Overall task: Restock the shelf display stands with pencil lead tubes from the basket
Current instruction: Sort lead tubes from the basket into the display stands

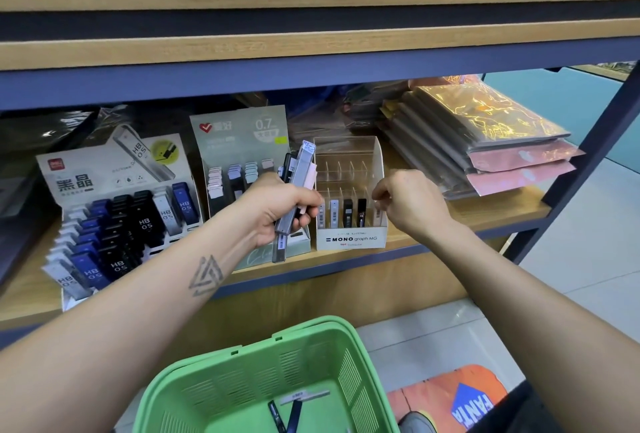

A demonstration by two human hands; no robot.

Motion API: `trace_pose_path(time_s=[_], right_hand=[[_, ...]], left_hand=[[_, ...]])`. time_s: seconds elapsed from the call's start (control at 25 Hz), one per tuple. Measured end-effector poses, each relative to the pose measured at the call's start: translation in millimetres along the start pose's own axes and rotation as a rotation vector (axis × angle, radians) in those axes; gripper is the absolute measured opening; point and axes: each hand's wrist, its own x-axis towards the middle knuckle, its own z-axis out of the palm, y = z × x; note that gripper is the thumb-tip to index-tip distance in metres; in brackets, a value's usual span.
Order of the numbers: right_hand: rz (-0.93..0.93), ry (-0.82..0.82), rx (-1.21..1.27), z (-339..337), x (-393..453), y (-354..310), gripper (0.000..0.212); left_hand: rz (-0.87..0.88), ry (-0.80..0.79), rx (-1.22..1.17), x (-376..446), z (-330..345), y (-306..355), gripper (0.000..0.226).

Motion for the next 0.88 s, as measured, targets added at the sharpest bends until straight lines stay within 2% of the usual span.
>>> trace_pose_path(time_s=[0.32, 0.72, 0.88], right_hand=[[0.03, 0.033, 0.079, 7.1, -2.6, -2.1, 0.008], [0.03, 0.068, 0.051, 4.8, -6.6, -3.7, 0.02], [0.03, 0.054, 0.04, 2.7, -7.2, -5.3, 0.017]], left_hand=[[-0.006, -0.018, 0.006, 1.5, -0.9, -2.2, 0.011], [-0.014, -0.018, 0.01, 0.5, -4.5, -3.8, 0.015], [-0.018, -0.029, 0.001, 0.7, -6.8, -4.7, 0.014]])
